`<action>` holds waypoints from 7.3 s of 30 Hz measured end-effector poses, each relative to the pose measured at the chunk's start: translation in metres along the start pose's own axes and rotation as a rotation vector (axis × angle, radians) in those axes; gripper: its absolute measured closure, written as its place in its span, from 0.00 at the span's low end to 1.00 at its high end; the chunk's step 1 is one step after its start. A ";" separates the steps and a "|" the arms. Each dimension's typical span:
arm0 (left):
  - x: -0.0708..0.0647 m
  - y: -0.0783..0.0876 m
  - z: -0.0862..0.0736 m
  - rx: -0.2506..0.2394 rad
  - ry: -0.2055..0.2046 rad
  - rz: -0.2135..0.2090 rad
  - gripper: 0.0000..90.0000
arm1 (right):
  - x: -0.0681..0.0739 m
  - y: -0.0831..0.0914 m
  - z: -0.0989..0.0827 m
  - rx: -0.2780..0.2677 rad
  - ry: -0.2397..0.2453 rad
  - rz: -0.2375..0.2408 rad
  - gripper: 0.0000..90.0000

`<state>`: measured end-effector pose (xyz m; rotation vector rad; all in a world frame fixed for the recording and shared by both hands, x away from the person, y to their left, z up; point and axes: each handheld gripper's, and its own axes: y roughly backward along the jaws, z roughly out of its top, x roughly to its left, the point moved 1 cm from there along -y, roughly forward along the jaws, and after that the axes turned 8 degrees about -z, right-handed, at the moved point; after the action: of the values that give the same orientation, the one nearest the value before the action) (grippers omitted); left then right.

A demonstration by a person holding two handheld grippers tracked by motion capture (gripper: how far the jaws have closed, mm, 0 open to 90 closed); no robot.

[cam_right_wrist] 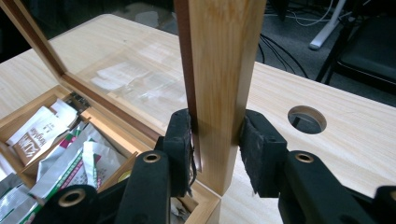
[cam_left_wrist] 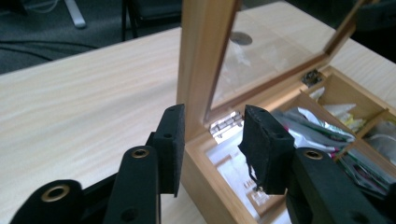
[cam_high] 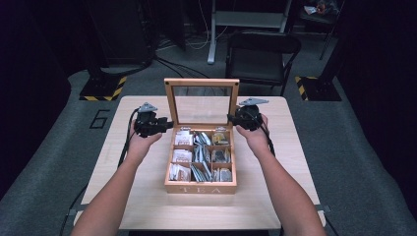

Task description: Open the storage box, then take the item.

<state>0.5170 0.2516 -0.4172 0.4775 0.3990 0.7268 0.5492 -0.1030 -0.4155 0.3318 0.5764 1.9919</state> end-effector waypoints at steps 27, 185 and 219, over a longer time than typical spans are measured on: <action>-0.020 0.018 -0.022 -0.022 0.004 -0.017 0.60 | -0.007 -0.016 0.007 0.034 -0.069 -0.025 0.72; -0.042 0.050 -0.093 -0.021 0.076 -0.019 0.51 | 0.151 0.050 -0.099 0.149 0.220 0.223 0.97; -0.042 0.051 -0.093 -0.028 0.075 -0.017 0.51 | 0.144 0.078 -0.066 0.093 0.210 0.274 1.00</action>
<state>0.4150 0.2806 -0.4583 0.4212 0.4623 0.7342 0.3930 -0.0229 -0.4322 0.2710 0.7930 2.2855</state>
